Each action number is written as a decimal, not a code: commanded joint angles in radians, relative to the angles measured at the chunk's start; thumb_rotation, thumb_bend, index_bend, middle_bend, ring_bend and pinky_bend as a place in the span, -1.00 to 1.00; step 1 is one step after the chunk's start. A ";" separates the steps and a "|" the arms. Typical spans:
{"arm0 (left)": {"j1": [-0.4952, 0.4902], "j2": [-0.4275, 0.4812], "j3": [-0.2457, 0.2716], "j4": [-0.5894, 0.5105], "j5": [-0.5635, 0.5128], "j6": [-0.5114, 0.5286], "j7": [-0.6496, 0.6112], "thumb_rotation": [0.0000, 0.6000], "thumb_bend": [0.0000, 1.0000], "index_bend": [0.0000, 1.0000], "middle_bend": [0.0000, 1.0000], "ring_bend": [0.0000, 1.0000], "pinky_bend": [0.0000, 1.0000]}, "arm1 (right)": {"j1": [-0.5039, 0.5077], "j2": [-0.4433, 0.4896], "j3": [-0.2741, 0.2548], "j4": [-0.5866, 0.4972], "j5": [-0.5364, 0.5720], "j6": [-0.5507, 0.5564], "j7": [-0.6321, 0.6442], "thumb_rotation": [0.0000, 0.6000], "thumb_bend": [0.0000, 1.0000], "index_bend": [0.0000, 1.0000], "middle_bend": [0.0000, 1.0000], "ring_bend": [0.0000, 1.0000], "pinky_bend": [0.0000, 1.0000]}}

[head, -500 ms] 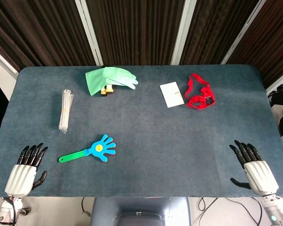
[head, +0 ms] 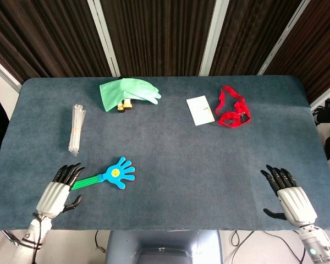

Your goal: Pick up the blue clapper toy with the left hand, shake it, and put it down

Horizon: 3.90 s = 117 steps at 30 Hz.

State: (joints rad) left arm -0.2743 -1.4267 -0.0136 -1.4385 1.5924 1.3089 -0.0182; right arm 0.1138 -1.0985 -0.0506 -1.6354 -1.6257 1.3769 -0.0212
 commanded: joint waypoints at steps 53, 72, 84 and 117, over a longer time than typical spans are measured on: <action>-0.138 -0.253 -0.094 0.221 -0.282 -0.223 -0.012 1.00 -0.29 -0.16 -1.00 -1.00 -0.99 | -0.002 0.012 0.004 -0.002 0.003 0.019 0.018 1.00 -0.57 -1.00 -1.00 -1.00 -1.00; -0.146 -0.250 -0.093 0.252 -0.294 -0.250 -0.031 1.00 -0.23 0.64 -0.38 -0.82 -0.96 | -0.004 0.012 0.003 -0.003 -0.002 0.024 0.018 1.00 -0.57 -1.00 -1.00 -1.00 -1.00; -0.141 -0.259 -0.083 0.301 -0.203 -0.159 -0.121 1.00 -0.09 0.96 0.08 -0.44 -0.91 | -0.004 0.010 0.002 -0.001 -0.003 0.022 0.014 1.00 -0.58 -1.00 -1.00 -1.00 -1.00; -0.122 -0.353 -0.107 0.445 -0.067 0.105 -0.611 1.00 0.49 1.00 0.91 0.77 1.00 | -0.003 0.011 -0.001 -0.004 -0.005 0.018 0.015 1.00 -0.57 -1.00 -1.00 -1.00 -1.00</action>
State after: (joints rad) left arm -0.3977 -1.7734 -0.1135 -0.9950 1.5144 1.3858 -0.5502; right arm 0.1108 -1.0875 -0.0514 -1.6397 -1.6304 1.3943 -0.0063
